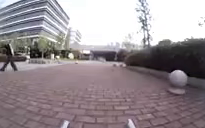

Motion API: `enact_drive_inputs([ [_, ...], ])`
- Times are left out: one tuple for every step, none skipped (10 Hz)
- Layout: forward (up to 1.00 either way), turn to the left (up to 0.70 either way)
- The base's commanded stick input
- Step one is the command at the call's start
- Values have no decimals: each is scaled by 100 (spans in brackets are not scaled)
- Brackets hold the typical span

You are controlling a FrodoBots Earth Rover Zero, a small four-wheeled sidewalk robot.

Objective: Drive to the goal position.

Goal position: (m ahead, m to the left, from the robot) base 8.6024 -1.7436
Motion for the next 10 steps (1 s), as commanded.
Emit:
enact_drive_inputs([
  [70, -14],
  [70, -14],
  [70, -14],
  [70, -14],
  [70, -14],
  [70, -14],
  [70, -14],
  [70, -10],
  [70, -1],
  [70, 0],
])
